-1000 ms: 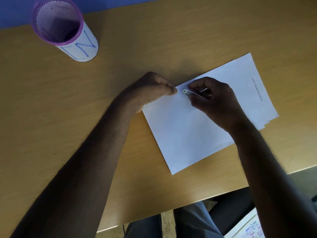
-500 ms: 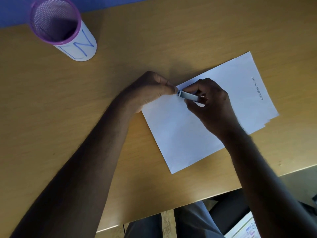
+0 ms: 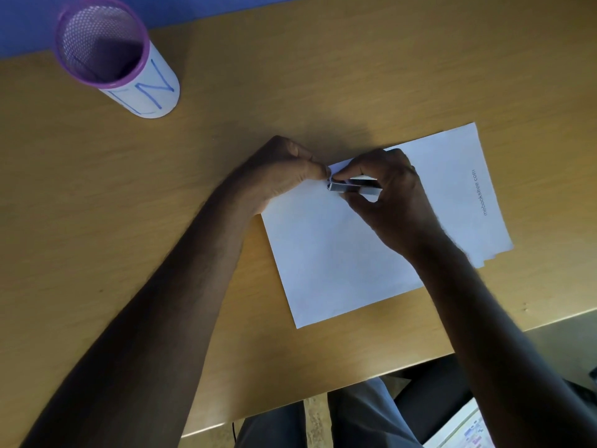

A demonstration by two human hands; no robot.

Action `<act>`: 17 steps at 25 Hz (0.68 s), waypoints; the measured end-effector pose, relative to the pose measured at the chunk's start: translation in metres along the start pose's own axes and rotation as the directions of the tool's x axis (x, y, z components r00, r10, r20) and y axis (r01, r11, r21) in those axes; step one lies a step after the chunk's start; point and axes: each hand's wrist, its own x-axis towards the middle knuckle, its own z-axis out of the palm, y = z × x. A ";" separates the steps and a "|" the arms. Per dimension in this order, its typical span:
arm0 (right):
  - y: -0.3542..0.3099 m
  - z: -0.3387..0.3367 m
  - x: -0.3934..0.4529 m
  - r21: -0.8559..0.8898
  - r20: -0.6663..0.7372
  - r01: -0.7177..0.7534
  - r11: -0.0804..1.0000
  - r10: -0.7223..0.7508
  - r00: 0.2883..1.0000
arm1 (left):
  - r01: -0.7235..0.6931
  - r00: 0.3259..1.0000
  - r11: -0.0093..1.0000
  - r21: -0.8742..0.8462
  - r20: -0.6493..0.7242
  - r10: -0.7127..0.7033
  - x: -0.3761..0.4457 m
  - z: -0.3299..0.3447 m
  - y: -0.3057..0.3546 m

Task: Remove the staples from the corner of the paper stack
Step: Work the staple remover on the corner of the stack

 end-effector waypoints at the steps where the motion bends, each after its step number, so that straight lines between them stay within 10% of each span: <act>1: 0.001 0.002 -0.001 -0.006 -0.009 0.009 1.000 -0.009 1.000 | -0.001 1.000 1.000 0.012 -0.008 0.001 -0.001 0.000 0.001; 11: -0.001 0.014 -0.012 -0.267 -0.121 0.204 0.942 -0.243 0.963 | -0.024 0.999 0.999 0.047 -0.032 0.025 -0.004 -0.002 0.003; 17: -0.003 -0.006 -0.002 -0.022 -0.237 -0.035 0.999 0.029 0.971 | -0.016 0.999 0.999 0.031 0.032 0.015 -0.002 -0.006 0.000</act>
